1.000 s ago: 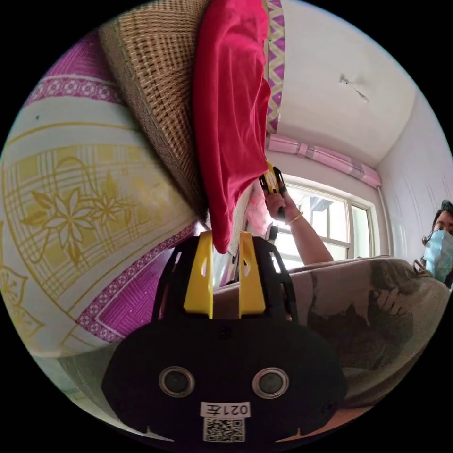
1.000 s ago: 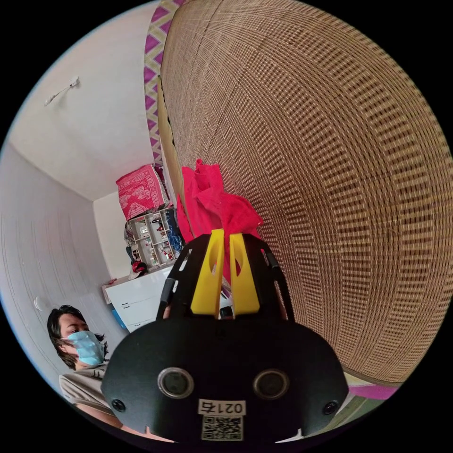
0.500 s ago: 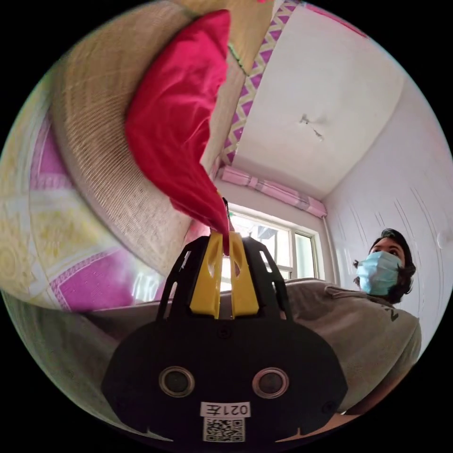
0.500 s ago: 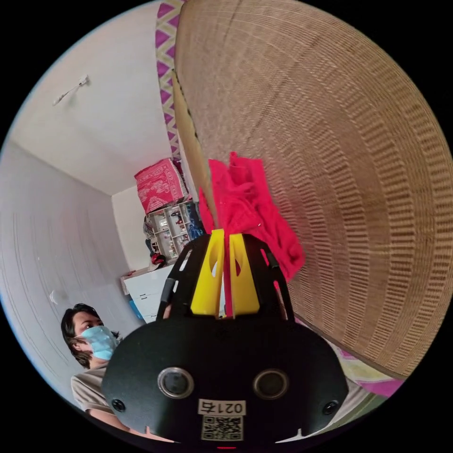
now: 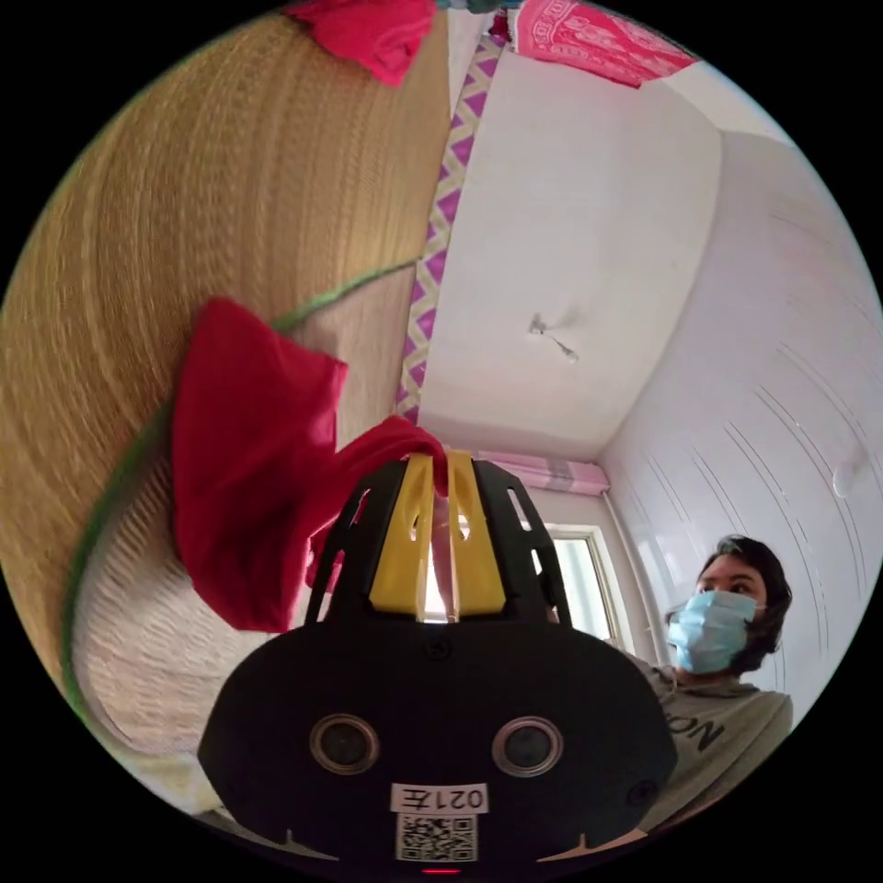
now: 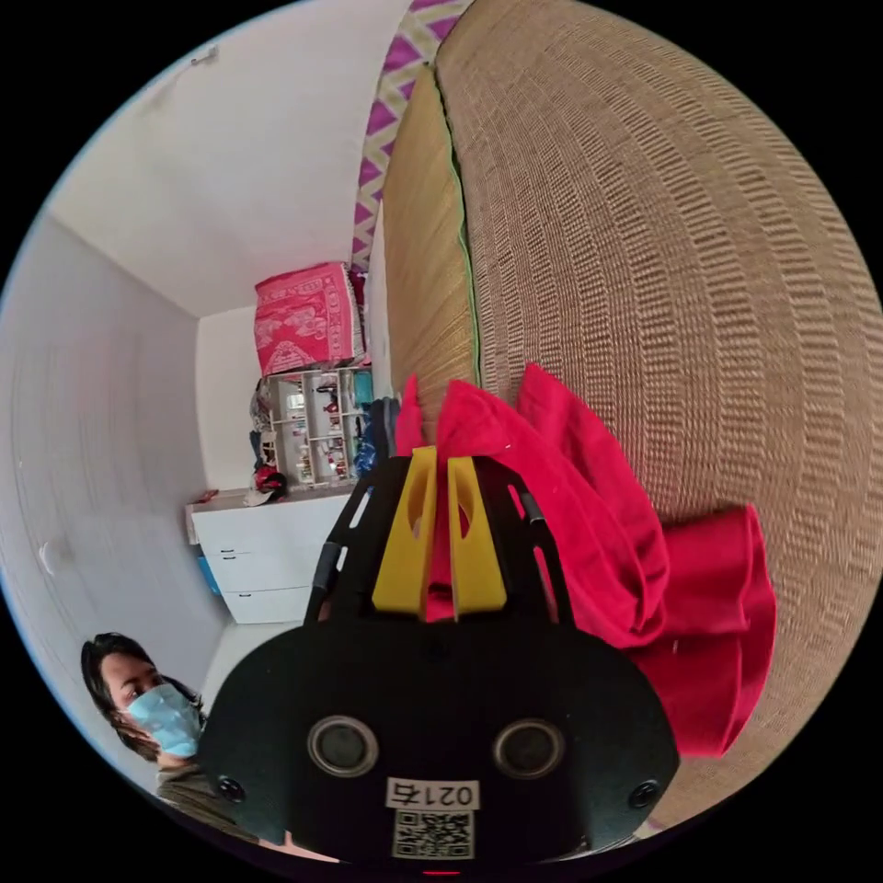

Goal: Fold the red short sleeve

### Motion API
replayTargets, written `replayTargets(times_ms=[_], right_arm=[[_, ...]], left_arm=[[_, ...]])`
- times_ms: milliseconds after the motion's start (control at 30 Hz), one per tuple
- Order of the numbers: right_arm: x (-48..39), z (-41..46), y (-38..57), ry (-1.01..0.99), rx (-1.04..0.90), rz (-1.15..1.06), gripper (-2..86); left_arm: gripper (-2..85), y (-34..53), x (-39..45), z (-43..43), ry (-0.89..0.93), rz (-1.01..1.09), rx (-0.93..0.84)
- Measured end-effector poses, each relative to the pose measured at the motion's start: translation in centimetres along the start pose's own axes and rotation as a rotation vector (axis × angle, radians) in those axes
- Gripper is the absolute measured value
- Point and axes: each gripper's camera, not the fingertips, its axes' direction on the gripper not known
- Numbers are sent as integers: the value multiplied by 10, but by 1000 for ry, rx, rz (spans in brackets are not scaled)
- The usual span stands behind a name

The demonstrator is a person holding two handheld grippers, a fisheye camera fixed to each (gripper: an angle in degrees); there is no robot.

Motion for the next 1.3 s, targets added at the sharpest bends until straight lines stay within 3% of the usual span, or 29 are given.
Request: replayTargets(times_ms=[100,233,433,500,667,767,833,933,1133,1300], right_arm=[[-2,4,-26,77,-24,24,66],[-26,-53,-13,-48,-31,-59,84],[-55,-131,93,70,-195,-191,78],[-45,-142,127,105,-203,-126,85],[2,-145,168,18,-76,130,105],[20,-126,164,-117,-73,240,96],[8,-121,161,-259,-80,233,42],[-36,-137,139,-270,-17,167,9],[-59,-102,15,-90,-17,109,59],[-41,-107,11,-231,36,168,103]], left_arm=[[61,-36,-58,-18,-88,-17,59],[81,-45,-79,-61,-22,57,137],[78,-19,-42,-47,-168,314,-230],[75,-2,-35,-16,-224,391,-373],[77,13,-61,46,-265,414,-473],[77,10,-90,68,-211,346,-467],[75,9,-93,71,-207,356,-469],[69,8,-87,65,-213,390,-463],[62,-11,-100,73,-244,401,-455],[69,-16,-93,93,-267,466,-500]])
